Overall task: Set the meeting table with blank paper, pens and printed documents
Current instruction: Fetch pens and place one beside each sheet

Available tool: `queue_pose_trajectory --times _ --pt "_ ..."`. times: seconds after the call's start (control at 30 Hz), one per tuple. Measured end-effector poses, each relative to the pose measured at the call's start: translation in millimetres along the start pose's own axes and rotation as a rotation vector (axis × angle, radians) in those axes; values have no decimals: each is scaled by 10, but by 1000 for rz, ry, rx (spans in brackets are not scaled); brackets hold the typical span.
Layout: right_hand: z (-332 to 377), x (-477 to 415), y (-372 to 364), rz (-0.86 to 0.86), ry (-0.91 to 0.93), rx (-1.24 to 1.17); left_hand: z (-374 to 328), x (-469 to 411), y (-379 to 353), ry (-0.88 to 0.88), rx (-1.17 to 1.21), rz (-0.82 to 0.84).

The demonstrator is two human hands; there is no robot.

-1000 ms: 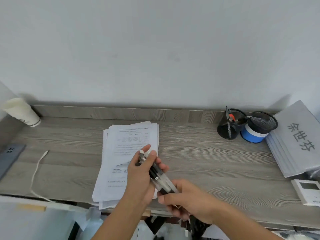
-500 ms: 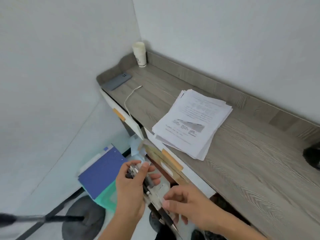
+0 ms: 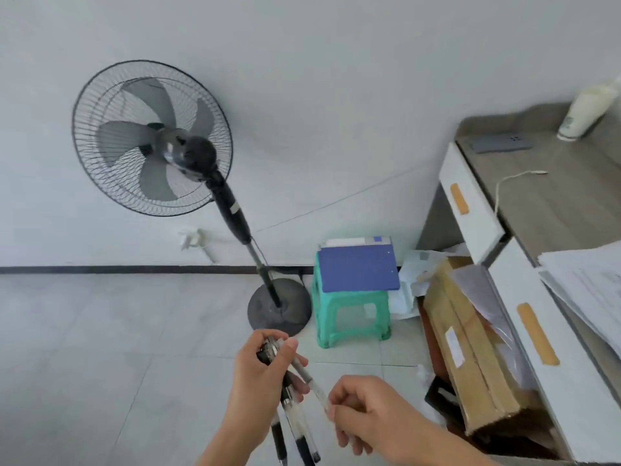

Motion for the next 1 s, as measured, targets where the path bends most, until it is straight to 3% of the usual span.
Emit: queue_pose_trajectory --times 0.37,0.7,1.0 --pt "891 -1344 -1772 94 51 182 460 647 3090 112 313 -511" --pt "1424 -2691 -2790 317 -13 325 843 867 4304 196 598 -888" --pt "2358 -4034 -4123 604 61 404 722 676 5238 107 853 -1246"
Point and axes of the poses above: each hand's wrist, its own x-axis away from the middle knuckle, its own y-axis out of the back of the hand, z = x × y, the point moved 2 cm from there along -x, towards the middle knuckle, and after that the axes turned 3 degrees about x, right-handed, at the moved point
